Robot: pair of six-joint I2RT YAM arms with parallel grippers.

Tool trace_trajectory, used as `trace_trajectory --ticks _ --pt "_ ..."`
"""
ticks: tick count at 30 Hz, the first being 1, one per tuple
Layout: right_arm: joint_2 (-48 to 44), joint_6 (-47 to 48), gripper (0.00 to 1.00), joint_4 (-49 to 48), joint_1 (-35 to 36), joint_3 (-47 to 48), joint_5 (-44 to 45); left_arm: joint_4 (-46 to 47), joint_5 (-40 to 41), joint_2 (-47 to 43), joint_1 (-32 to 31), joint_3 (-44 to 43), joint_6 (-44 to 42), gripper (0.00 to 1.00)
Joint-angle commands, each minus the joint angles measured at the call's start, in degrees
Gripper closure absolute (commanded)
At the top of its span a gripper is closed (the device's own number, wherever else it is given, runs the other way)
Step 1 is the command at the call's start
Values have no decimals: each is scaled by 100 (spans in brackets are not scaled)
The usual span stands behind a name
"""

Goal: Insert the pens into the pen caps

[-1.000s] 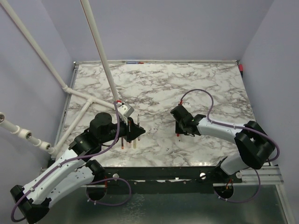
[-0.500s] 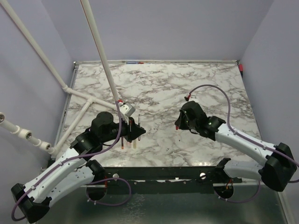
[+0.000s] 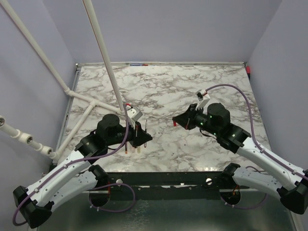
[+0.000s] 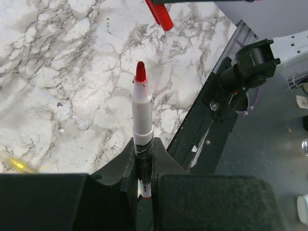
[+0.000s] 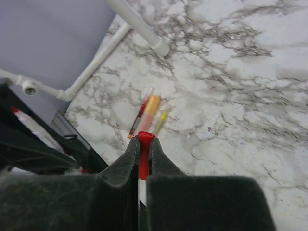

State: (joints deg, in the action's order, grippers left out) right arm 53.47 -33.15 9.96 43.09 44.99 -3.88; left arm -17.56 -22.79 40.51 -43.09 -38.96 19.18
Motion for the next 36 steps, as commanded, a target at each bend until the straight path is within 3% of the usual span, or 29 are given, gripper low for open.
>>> trace_trajectory --ticks 1,8,17,36 --pt "-198 -79 99 -1026 55 101 -849 181 -584 101 21 -38 64 100" --pt "-137 -426 99 -2356 240 69 -1372 496 -1222 156 28 128 99 100" --pt "284 -623 99 -3530 672 92 -1402 733 -1767 129 24 219 130 100" --pt "667 -403 99 -4340 1264 7 -1112 1149 -2480 -141 24 352 307 100"
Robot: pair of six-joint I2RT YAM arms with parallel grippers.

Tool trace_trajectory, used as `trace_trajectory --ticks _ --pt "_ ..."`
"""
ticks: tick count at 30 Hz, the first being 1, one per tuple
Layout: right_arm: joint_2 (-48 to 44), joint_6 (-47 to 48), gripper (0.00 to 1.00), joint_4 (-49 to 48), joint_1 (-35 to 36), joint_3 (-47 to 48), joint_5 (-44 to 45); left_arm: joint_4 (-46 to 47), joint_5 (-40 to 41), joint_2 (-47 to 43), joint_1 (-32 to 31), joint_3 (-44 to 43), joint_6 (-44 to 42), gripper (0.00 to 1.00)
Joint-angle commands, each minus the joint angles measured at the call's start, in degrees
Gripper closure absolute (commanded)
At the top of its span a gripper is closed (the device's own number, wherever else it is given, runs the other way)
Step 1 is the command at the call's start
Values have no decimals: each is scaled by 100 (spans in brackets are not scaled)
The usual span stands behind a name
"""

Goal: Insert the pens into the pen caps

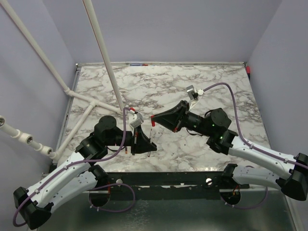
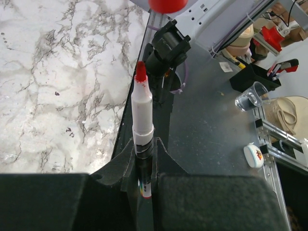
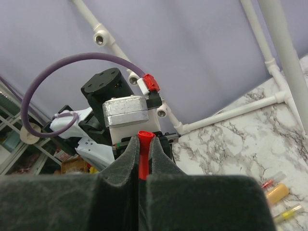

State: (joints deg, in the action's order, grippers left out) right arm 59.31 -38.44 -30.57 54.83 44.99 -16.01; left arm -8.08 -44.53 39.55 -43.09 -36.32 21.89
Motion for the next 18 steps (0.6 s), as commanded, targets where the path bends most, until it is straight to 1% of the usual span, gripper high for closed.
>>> trace_trajectory --ticks 1,18 --pt "113 148 99 -240 109 28 139 209 -310 -48 25 93 47 100" --pt "123 372 99 -71 351 -48 467 277 -302 -131 19 116 104 100"
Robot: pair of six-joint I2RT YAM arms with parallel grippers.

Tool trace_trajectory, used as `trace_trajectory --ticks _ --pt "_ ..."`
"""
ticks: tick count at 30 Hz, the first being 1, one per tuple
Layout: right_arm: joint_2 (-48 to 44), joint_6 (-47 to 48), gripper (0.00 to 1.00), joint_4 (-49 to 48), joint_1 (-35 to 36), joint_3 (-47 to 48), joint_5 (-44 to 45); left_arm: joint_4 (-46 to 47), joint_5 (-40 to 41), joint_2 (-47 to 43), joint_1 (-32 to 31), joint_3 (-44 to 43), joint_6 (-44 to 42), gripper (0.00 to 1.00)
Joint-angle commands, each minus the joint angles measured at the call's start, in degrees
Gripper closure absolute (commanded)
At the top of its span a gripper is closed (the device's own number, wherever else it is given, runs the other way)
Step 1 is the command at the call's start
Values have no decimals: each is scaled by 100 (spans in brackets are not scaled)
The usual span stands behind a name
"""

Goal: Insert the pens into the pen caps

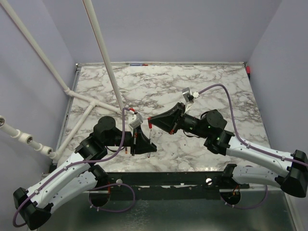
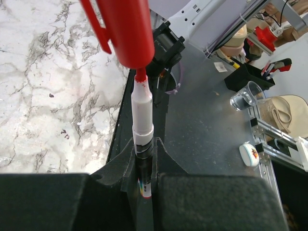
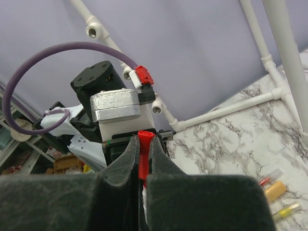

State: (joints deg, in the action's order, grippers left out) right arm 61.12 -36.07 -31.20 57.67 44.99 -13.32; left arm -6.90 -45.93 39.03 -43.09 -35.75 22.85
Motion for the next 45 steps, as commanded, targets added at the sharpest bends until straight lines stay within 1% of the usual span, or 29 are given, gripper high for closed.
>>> trace_trajectory --ticks 1,30,37,45 --pt "-57 139 99 -15 73 -61 217 161 -155 -87 18 59 14 100" --pt "-242 347 99 36 296 -262 400 170 88 -176 13 68 38 100" --pt "-199 329 99 -89 371 -370 462 162 102 -167 17 72 37 100" --pt "-220 339 99 -452 497 -658 590 170 161 -200 16 68 44 100"
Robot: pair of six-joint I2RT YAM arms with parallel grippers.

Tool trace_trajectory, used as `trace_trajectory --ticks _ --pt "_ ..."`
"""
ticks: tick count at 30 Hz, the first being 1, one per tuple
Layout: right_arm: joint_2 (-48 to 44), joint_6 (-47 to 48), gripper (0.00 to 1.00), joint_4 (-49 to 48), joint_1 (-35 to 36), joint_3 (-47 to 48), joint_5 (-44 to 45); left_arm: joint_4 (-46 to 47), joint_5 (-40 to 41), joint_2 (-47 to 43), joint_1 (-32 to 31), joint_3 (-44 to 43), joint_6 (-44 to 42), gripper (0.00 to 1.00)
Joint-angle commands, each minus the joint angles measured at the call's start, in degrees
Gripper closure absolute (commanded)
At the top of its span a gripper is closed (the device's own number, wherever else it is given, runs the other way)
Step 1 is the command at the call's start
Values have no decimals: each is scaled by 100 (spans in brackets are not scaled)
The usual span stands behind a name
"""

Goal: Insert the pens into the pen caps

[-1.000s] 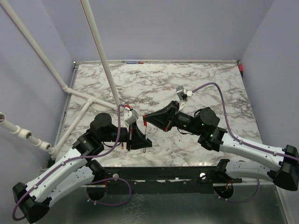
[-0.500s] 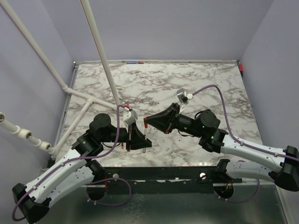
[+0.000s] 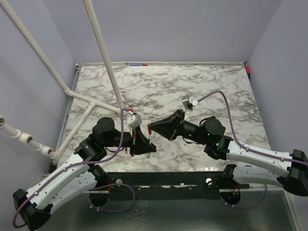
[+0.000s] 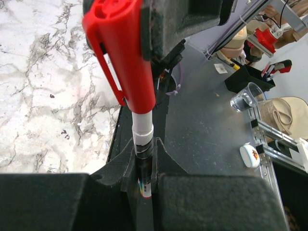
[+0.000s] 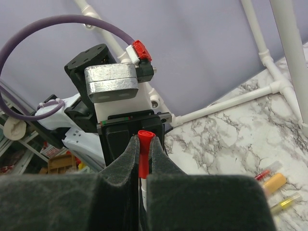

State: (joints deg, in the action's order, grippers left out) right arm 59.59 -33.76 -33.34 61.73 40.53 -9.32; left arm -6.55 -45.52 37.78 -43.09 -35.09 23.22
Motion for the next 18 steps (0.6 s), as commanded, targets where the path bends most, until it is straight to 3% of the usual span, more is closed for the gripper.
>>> trace_trajectory --ticks 1,9,18 --pt "-66 99 99 -292 99 -241 197 136 159 -85 20 7 12 100" --pt "-105 156 99 -545 163 -398 124 110 355 -113 12 6 1 100" --pt "-237 299 78 -255 181 -321 188 42 476 -129 12 -6 -28 100"
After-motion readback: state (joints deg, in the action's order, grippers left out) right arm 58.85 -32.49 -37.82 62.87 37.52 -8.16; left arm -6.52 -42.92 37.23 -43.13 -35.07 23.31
